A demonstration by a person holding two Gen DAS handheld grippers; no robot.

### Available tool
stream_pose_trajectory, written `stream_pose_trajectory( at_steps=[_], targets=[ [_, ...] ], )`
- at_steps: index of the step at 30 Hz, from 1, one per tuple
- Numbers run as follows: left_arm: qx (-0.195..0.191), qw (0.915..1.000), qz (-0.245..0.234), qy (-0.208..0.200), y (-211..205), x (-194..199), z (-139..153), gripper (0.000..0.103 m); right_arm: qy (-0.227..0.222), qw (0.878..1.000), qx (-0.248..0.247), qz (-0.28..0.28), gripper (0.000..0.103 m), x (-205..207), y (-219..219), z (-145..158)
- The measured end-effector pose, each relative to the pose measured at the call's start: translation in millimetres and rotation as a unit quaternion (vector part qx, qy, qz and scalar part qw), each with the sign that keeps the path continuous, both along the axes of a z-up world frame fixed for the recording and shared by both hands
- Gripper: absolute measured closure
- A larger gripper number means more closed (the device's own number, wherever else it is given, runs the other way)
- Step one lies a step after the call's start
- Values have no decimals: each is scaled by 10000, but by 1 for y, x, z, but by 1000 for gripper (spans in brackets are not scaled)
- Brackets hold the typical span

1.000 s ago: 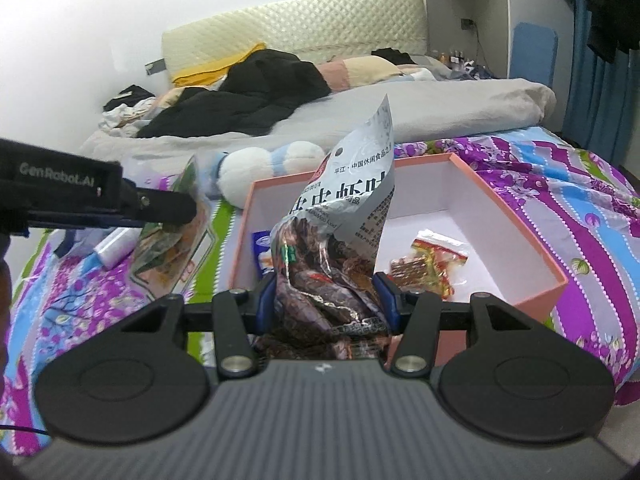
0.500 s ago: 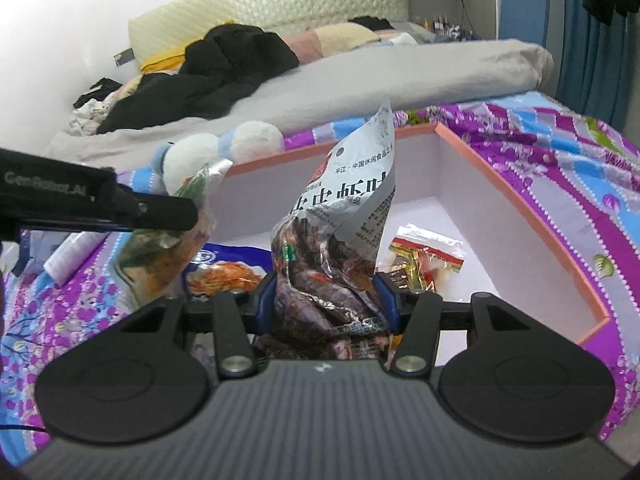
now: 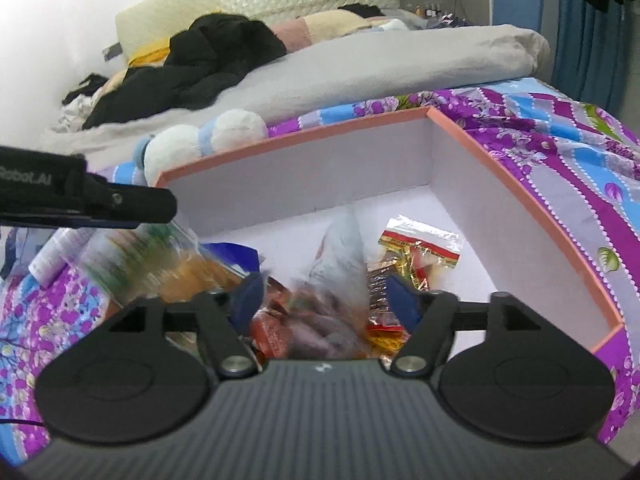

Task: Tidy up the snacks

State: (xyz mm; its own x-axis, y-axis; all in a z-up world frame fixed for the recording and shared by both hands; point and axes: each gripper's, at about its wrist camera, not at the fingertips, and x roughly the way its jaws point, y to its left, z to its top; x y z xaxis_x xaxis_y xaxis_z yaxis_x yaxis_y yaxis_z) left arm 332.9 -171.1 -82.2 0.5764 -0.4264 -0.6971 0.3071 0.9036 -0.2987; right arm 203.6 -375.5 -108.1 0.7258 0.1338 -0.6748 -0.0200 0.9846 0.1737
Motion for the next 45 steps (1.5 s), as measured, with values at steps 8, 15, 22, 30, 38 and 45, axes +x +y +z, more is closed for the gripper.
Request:
stream_pose_trajectory(
  at_steps=[8, 15, 22, 30, 38, 45],
  targets=[
    [-59, 9995, 21, -317, 17, -48, 44, 53, -356, 9993, 107, -58, 31, -34, 2, 36],
    [-158, 9978, 31, -651, 34, -103, 84, 53, -784, 9968, 145, -72, 31, -76, 9, 74],
    [-276, 9952, 52, -939, 49, -161, 113, 51, -1209, 9925, 173, -66, 31, -123, 17, 109],
    [-246, 9931, 40, -1145, 63, -219, 127, 50, -1490, 9887, 184, -46, 31, -168, 26, 127],
    [-115, 9920, 64, -1256, 76, -265, 131, 36, -1581, 9871, 238, -124, 31, -205, 31, 130],
    [-29, 9919, 153, -1260, 83, -288, 125, 10, -1477, 9886, 246, -156, 31, -228, 36, 123]
  ],
)
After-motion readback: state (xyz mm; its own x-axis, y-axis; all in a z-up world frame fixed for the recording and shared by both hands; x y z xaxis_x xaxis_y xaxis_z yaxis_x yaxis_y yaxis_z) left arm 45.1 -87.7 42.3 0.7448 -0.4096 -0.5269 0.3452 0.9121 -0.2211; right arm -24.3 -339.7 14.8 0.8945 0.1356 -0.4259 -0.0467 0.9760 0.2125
